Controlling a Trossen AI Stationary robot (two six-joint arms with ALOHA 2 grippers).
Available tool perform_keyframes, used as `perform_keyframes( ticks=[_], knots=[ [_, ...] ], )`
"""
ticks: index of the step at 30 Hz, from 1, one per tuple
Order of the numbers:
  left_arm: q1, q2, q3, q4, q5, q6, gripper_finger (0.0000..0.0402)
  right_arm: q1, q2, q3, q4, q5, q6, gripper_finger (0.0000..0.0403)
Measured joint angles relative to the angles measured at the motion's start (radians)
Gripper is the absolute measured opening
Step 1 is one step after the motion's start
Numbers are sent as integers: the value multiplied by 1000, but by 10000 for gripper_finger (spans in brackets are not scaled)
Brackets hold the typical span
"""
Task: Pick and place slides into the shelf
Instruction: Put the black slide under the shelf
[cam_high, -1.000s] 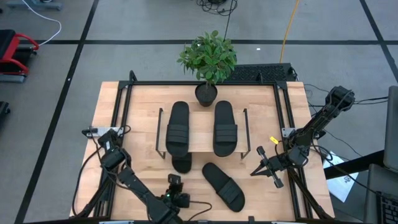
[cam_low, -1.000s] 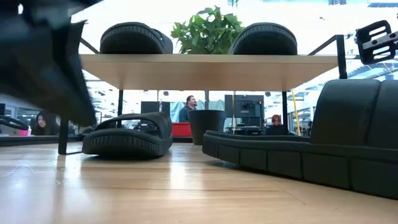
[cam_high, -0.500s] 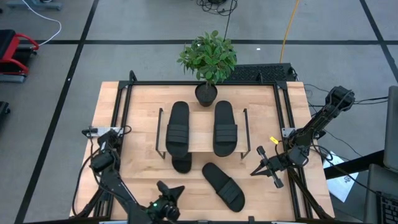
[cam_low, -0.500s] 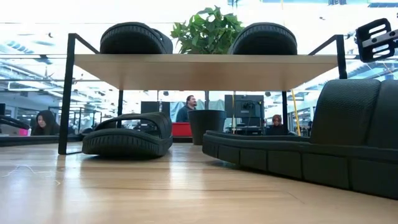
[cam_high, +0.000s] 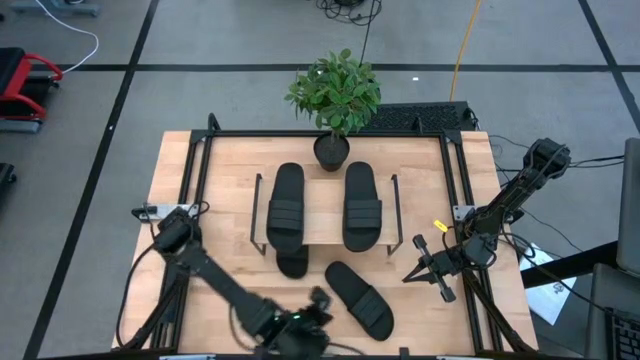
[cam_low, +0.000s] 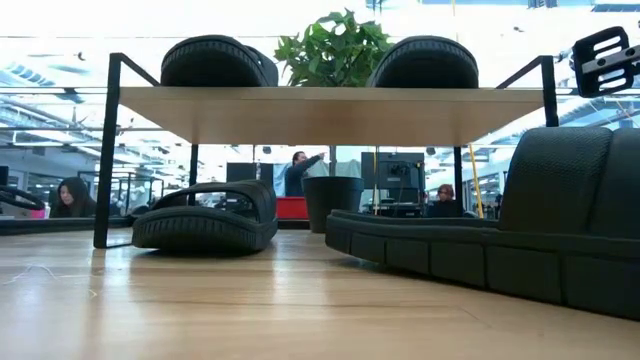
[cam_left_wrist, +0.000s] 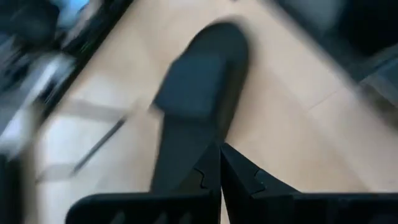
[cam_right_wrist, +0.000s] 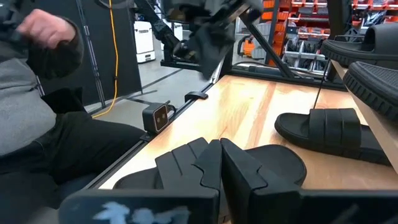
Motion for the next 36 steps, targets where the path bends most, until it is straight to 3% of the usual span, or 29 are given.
perform_keyframes(
  ticks=[3,7,12,16,21,28,32,36],
  knots=[
    [58,-2,0,87,146,150,0,0,0,0,0,0,0,0],
    [124,-56,-1,127,224,246,0,0,0,0,-4,-1,16,0],
    [182,-201,-1,124,361,332,0,2,1,0,-17,-4,22,0],
    [208,-369,-71,110,397,358,0,2,1,0,-17,-5,23,0],
    [241,-633,-334,171,395,301,0,2,1,0,-25,-5,23,0],
    [206,-988,-862,603,404,142,0,2,1,-5,-26,-5,16,0],
    [117,-1113,-1116,880,346,97,0,2,1,-6,-24,-5,15,0],
    [49,-1144,-1326,1119,249,80,0,2,1,-6,-22,-6,-8,0]
  ],
)
